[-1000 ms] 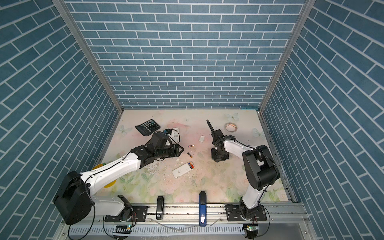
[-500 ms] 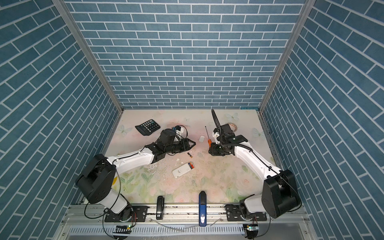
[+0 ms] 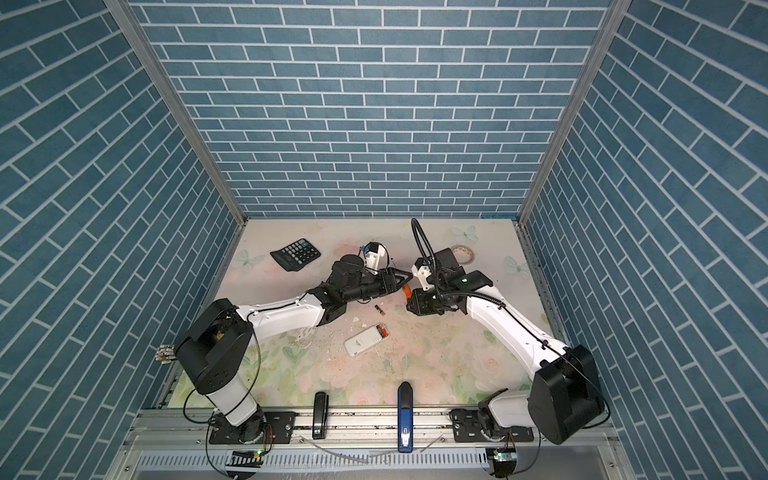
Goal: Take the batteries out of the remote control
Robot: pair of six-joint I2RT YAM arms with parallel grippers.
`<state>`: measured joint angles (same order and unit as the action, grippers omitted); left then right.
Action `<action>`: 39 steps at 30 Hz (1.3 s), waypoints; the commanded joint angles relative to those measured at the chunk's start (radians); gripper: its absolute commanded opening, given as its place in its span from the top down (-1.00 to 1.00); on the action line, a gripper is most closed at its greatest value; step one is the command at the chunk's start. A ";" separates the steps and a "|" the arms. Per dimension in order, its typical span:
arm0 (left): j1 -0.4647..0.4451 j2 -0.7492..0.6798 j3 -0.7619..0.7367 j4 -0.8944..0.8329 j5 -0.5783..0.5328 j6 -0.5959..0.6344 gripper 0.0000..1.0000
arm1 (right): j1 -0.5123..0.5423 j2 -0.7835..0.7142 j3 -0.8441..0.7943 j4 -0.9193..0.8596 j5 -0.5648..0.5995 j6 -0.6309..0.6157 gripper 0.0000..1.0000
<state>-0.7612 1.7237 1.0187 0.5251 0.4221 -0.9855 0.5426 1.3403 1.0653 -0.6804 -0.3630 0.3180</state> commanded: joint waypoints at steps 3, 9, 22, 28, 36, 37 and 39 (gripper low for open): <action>-0.010 -0.005 0.005 -0.027 -0.009 0.014 -0.02 | 0.006 -0.045 0.056 0.031 -0.011 0.000 1.00; -0.011 -0.070 -0.018 -0.087 -0.053 0.048 -0.09 | 0.006 -0.037 0.055 0.025 0.011 -0.004 1.00; -0.009 -0.178 -0.078 -0.179 -0.116 0.058 -0.14 | 0.005 -0.033 0.071 0.037 0.020 -0.014 1.00; -0.009 -0.168 -0.121 -0.100 -0.127 0.014 -0.15 | 0.005 -0.053 0.094 0.037 0.013 -0.014 1.00; -0.009 -0.121 -0.096 -0.006 -0.104 -0.014 -0.16 | 0.007 -0.054 0.105 0.042 -0.005 -0.011 1.00; -0.009 -0.114 -0.091 0.006 -0.098 -0.020 -0.16 | 0.007 -0.054 0.106 0.042 -0.006 -0.011 1.00; -0.009 -0.096 -0.077 0.021 -0.087 -0.028 -0.16 | 0.006 -0.056 0.107 0.044 -0.007 -0.011 1.00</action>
<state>-0.7666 1.6016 0.9123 0.4854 0.3153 -0.9970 0.5434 1.3087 1.1191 -0.6525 -0.3573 0.3267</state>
